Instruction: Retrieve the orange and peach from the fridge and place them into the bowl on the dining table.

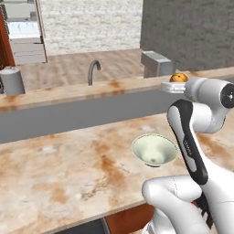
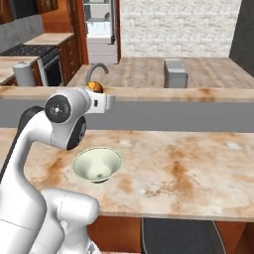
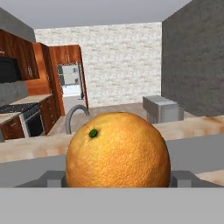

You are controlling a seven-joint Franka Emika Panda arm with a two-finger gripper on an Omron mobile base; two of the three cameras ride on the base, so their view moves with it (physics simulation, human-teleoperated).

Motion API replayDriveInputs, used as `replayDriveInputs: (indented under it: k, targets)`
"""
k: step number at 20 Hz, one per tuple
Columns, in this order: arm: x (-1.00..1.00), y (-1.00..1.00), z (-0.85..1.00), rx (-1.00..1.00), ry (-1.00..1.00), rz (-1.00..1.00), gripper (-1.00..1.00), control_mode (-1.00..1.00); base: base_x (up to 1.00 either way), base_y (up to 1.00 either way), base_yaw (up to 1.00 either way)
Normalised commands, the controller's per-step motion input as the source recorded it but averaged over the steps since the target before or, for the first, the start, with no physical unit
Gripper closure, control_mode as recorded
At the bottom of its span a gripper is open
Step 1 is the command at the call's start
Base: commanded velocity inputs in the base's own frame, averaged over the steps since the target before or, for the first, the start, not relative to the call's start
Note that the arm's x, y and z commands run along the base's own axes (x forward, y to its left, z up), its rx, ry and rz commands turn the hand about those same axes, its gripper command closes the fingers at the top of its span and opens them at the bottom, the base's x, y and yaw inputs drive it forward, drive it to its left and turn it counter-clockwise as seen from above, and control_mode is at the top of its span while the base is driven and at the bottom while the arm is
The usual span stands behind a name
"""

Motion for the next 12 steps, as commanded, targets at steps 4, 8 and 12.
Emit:
replayDriveInputs:
  k: [4,8,12]
  targets:
    - [0.0,0.0,0.0,0.0,0.0,0.0,1.0,1.0,0.84,0.0,0.29]
    - [0.0,0.0,0.0,0.0,0.0,0.0,1.0,1.0,0.83,0.0,0.27]
    - [0.3,0.0,-0.25,0.0,0.16,0.09,1.0,-1.0,0.33,0.0,0.11]
